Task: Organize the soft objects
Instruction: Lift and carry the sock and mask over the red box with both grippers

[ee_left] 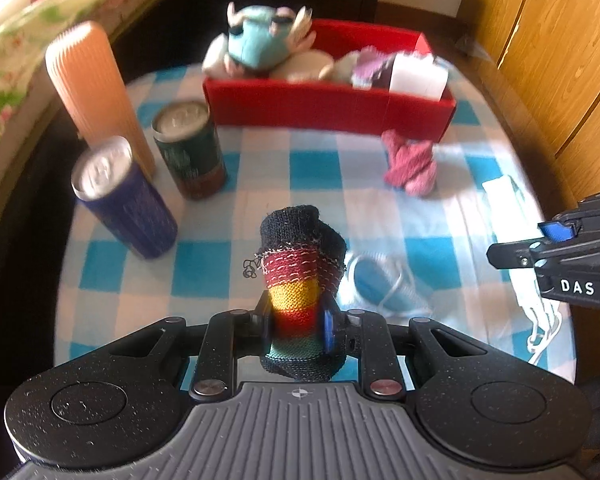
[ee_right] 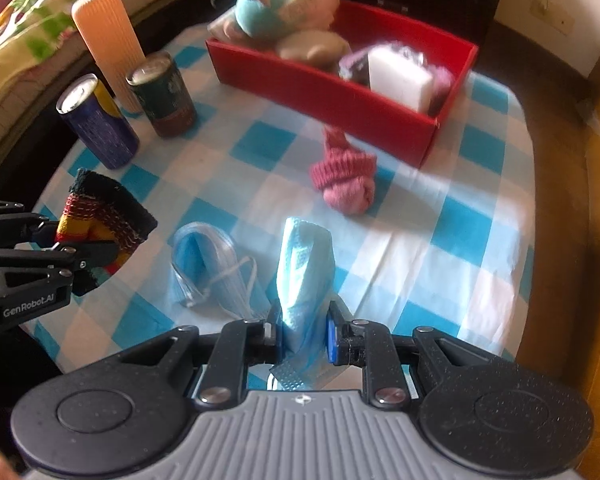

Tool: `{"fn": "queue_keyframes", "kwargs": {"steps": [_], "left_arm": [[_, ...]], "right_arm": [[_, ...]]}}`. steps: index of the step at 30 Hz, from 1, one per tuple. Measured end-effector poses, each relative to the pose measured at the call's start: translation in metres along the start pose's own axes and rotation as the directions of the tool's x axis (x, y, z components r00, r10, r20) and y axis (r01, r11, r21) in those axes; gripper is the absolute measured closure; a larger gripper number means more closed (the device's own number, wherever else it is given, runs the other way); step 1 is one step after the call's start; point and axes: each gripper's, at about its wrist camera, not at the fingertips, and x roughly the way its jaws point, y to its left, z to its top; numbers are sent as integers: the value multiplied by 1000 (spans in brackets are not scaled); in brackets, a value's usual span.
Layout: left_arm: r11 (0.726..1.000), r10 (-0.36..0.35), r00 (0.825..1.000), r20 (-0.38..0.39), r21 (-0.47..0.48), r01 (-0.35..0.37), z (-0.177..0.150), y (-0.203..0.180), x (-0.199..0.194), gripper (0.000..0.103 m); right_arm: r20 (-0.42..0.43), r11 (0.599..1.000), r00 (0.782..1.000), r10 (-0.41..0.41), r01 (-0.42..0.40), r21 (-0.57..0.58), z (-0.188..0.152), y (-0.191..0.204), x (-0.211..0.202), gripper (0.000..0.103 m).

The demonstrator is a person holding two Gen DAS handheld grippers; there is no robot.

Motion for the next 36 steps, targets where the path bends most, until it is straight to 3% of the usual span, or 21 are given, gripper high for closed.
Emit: {"fn": "queue_keyframes", "kwargs": {"steps": [15, 36], "left_arm": [[999, 1, 992, 122, 53, -8, 46, -25, -41, 80], [995, 68, 976, 205, 55, -81, 112, -26, -40, 80]], "right_arm": [[152, 999, 988, -23, 28, -32, 49, 14, -70, 103], [252, 999, 967, -27, 17, 41, 105, -11, -85, 103]]}}
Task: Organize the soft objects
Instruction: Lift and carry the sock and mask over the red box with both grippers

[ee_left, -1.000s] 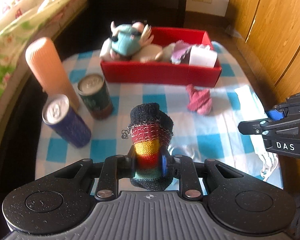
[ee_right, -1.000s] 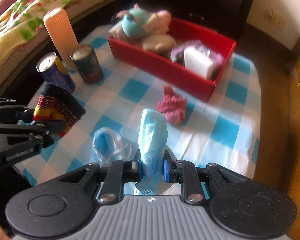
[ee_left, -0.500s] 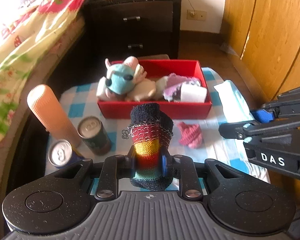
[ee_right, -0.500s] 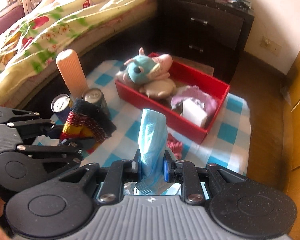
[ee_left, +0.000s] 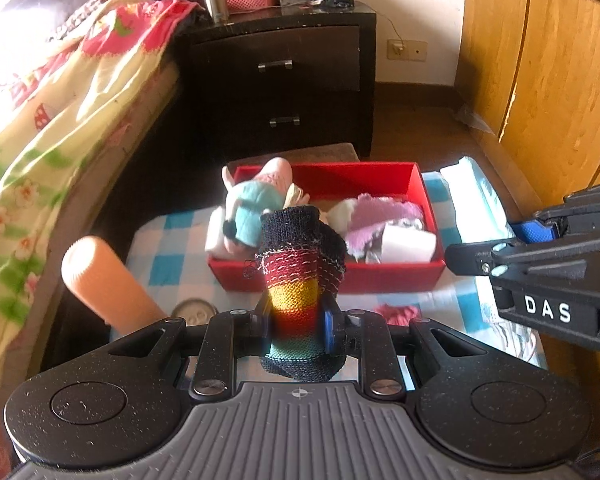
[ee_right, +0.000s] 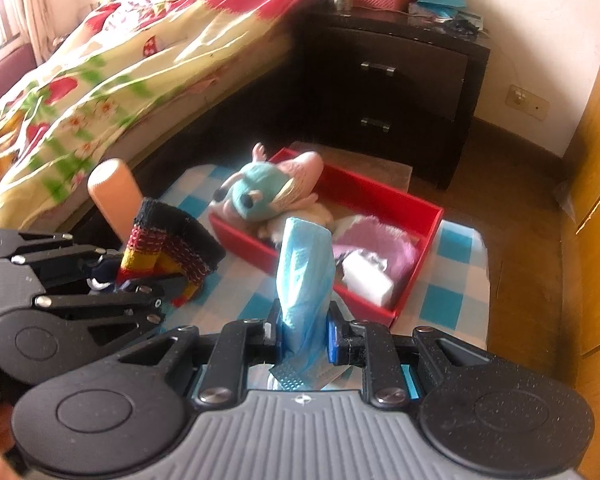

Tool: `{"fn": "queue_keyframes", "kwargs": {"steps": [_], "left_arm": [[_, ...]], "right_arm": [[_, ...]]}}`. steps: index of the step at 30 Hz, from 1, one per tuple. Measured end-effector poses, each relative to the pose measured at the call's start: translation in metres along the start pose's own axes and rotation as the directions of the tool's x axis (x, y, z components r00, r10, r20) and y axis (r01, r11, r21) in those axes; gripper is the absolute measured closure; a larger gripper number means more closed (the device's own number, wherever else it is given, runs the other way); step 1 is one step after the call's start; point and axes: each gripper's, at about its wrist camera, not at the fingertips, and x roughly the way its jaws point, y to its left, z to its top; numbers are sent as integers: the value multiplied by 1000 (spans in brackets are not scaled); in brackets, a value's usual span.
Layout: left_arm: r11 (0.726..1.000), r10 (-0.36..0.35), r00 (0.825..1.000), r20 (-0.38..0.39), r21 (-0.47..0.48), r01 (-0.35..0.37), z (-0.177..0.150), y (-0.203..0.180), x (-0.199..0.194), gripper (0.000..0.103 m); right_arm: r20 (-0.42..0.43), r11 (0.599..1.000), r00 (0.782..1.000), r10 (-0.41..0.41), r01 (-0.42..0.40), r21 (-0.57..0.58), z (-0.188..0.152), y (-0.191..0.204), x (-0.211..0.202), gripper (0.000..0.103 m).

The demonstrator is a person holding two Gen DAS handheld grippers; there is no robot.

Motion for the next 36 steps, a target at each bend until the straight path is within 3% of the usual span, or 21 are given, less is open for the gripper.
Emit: {"fn": "queue_keyframes", "kwargs": {"steps": [11, 24, 29, 34, 36], "left_arm": [[1000, 24, 1000, 1, 16, -24, 33, -3, 47, 80], [999, 43, 999, -20, 28, -42, 62, -6, 129, 80], [996, 64, 998, 8, 64, -64, 64, -15, 149, 79], [995, 65, 998, 16, 69, -66, 64, -16, 162, 75], [994, 73, 997, 20, 74, -74, 64, -16, 164, 59]], "right_arm": [[8, 999, 1000, -2, 2, 45, 33, -27, 43, 103], [-48, 994, 999, -22, 27, 102, 62, -62, 141, 103], [-57, 992, 998, -25, 31, 124, 62, -72, 171, 103], [-46, 987, 999, -17, 24, 160, 63, -82, 187, 99], [-41, 983, 999, -14, 22, 183, 64, -86, 191, 89]]}}
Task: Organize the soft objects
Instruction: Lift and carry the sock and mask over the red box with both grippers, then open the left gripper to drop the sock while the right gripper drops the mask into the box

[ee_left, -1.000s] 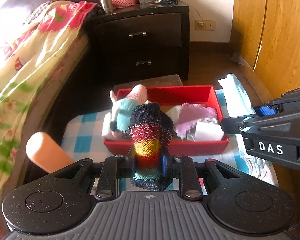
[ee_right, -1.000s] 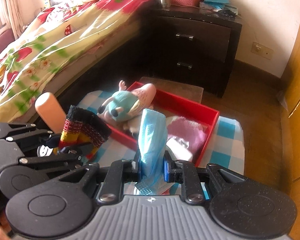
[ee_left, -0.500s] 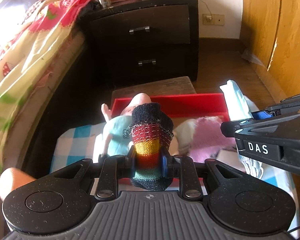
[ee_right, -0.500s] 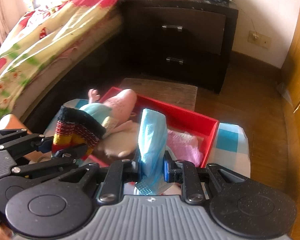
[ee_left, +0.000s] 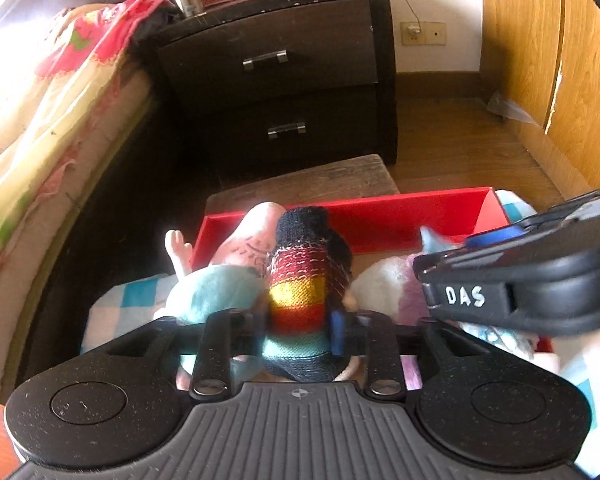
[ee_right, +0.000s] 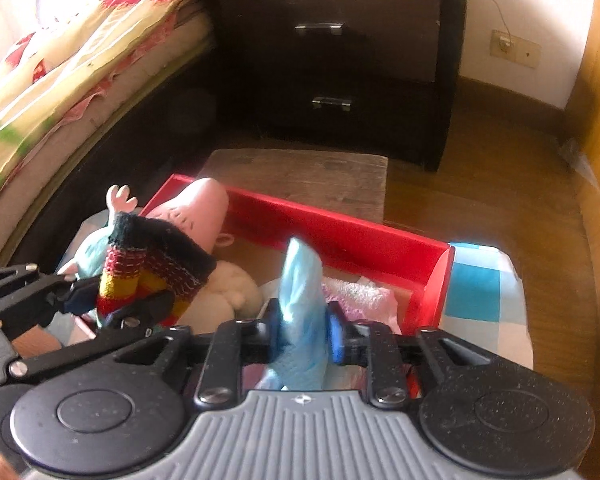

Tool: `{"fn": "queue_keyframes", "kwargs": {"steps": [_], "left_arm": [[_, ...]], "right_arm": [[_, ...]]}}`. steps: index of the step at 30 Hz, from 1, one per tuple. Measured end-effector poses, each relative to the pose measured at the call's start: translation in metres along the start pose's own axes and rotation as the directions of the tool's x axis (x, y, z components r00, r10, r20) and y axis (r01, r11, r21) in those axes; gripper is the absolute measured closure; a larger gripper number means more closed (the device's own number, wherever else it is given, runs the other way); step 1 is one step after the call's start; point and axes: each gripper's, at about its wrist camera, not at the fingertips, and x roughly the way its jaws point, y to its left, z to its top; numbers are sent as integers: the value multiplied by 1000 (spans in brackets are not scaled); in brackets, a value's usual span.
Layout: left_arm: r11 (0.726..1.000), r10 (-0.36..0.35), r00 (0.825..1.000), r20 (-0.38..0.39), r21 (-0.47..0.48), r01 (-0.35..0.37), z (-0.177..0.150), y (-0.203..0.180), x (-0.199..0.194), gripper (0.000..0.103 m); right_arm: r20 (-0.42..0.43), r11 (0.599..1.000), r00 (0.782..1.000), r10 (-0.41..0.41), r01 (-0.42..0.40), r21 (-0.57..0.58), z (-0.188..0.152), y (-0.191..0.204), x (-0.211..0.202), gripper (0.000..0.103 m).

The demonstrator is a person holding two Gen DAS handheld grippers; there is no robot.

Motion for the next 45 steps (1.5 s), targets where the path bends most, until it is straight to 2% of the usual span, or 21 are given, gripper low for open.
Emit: {"fn": "queue_keyframes", "kwargs": {"steps": [2, 4, 6, 12, 16, 19, 22, 24, 27, 30, 32, 34, 37, 38, 39, 40, 41, 43, 45], "left_arm": [[1000, -22, 1000, 5, -4, 22, 0, 2, -1, 54], [1000, -28, 1000, 11, -11, 28, 0, 3, -3, 52], [1000, -22, 999, 29, -10, 22, 0, 3, -8, 42], [998, -26, 998, 54, -57, 29, 0, 14, -26, 34], [997, -7, 999, 36, -72, 9, 1, 17, -32, 33], [994, -2, 999, 38, -106, 6, -1, 22, -38, 26], [994, 10, 1000, 8, -110, -9, -3, 21, -28, 27], [993, 5, 1000, -6, -121, -6, -6, 20, -22, 33], [985, -39, 999, -4, -167, 38, -8, 27, -24, 32], [984, -34, 999, 10, -175, 35, -11, 32, -35, 30], [982, -73, 997, 0, -177, 72, -24, 37, -47, 27], [987, -90, 995, -41, -135, 84, -47, 34, -54, 27], [1000, -29, 988, -153, 4, 30, -89, 16, -43, 31], [999, -7, 979, -206, 39, 15, -101, 11, -31, 45], [998, 8, 961, -276, 64, 10, -112, 7, -16, 65], [998, 7, 946, -325, 64, 15, -121, 6, -2, 71], [999, 21, 935, -353, 43, -6, -126, 8, 9, 72], [1000, 21, 943, -331, -7, -25, -123, 13, 13, 81], [999, -2, 941, -337, -41, -12, -115, 16, 12, 98]], "right_arm": [[6, 999, 1000, 7, -8, 31, 1, -5, 2, 71], [18, 998, 1000, 10, -11, 59, 2, -10, 2, 67], [32, 997, 999, 11, -13, 77, 3, -14, 0, 67], [55, 994, 998, 11, -17, 111, 0, -18, -15, 66], [72, 995, 996, -45, 39, 93, -2, -13, -27, 66], [88, 994, 992, -89, 83, 71, -6, -8, -35, 65], [73, 993, 992, -104, 100, 65, -11, -7, -38, 65], [69, 994, 994, -87, 82, 70, -14, -7, -41, 65], [77, 995, 994, -72, 67, 69, -22, -11, -48, 65], [72, 995, 996, -60, 53, 89, -31, -17, -53, 65], [73, 994, 997, -38, 30, 101, -39, -21, -58, 65], [73, 995, 997, -19, 11, 98, -48, -22, -62, 65], [68, 996, 998, -9, 3, 89, -56, -22, -64, 65], [65, 996, 998, -5, -1, 95, -58, -22, -64, 65], [60, 995, 998, -1, -5, 96, -59, -21, -63, 65], [55, 995, 998, 1, -6, 97, -61, -20, -63, 65], [52, 995, 999, 6, -11, 95, -62, -17, -64, 65], [36, 997, 999, 14, -16, 73, -65, -11, -64, 65], [27, 999, 1000, 15, -16, 31, -67, -3, -64, 65]]}}
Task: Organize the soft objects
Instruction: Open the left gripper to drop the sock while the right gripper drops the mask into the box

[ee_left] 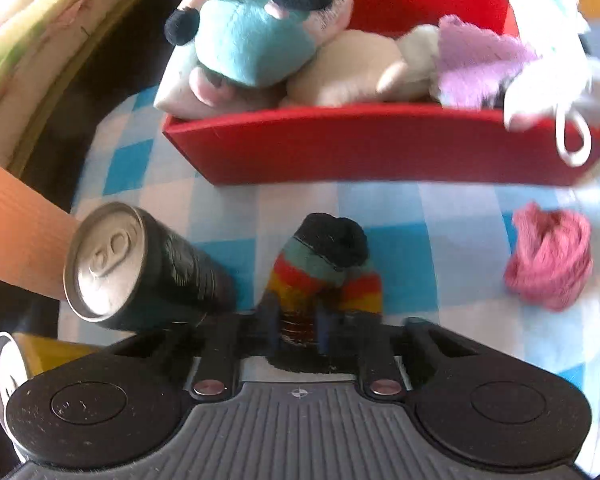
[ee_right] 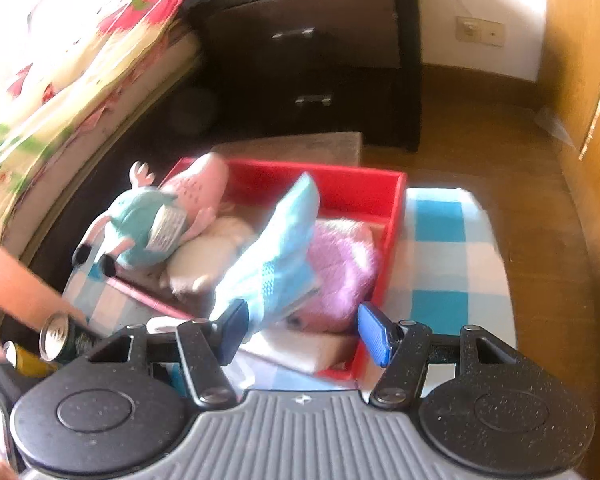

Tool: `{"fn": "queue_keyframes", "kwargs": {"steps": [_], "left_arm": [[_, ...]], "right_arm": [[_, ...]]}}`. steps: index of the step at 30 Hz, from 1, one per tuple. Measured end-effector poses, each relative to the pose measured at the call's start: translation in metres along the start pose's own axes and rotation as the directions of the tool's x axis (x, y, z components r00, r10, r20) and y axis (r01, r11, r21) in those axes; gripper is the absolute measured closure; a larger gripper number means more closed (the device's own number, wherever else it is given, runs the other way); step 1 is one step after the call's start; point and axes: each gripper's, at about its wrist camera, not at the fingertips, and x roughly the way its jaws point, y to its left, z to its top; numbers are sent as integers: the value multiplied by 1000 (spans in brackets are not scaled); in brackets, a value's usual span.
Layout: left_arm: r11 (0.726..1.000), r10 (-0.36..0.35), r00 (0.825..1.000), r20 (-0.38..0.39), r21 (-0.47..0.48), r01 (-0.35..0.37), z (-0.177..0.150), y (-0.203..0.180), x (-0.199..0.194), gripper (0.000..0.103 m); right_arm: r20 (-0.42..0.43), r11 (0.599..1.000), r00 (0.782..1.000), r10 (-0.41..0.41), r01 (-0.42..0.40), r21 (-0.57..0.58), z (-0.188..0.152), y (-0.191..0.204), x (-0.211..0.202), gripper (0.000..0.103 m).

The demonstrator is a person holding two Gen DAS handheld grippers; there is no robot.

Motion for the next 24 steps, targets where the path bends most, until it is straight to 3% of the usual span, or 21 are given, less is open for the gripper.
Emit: {"fn": "queue_keyframes", "kwargs": {"steps": [2, 6, 9, 13, 16, 18, 22, 24], "left_arm": [[994, -107, 994, 25, -25, 108, 8, 6, -15, 99], [971, -202, 972, 119, -106, 215, 30, 23, -50, 99], [963, -204, 963, 177, -141, 230, 54, 27, -63, 99], [972, -178, 966, 188, -122, 203, 86, 2, -56, 99], [970, -181, 958, 222, -122, 211, 111, -12, -53, 101], [968, -183, 952, 244, -124, 218, 123, -14, -49, 91], [965, -158, 946, 283, -159, 209, 138, -8, -36, 80], [962, -160, 944, 289, -168, 215, 141, -6, -33, 64]], "right_arm": [[-11, 999, 1000, -2, 2, -34, -2, 7, 1, 65], [-11, 999, 1000, 11, -11, -34, -2, 9, 6, 65], [-6, 999, 1000, -8, 8, -35, 1, 8, 13, 65], [-5, 996, 998, -70, 70, -59, 12, 10, 32, 65], [-8, 995, 996, -86, 86, -51, 22, 10, 44, 68], [24, 993, 993, -112, 113, -18, 29, 2, 48, 68], [51, 994, 995, -88, 85, 67, 40, -19, 51, 66], [88, 993, 992, -93, 86, 80, 42, -23, 48, 65]]}}
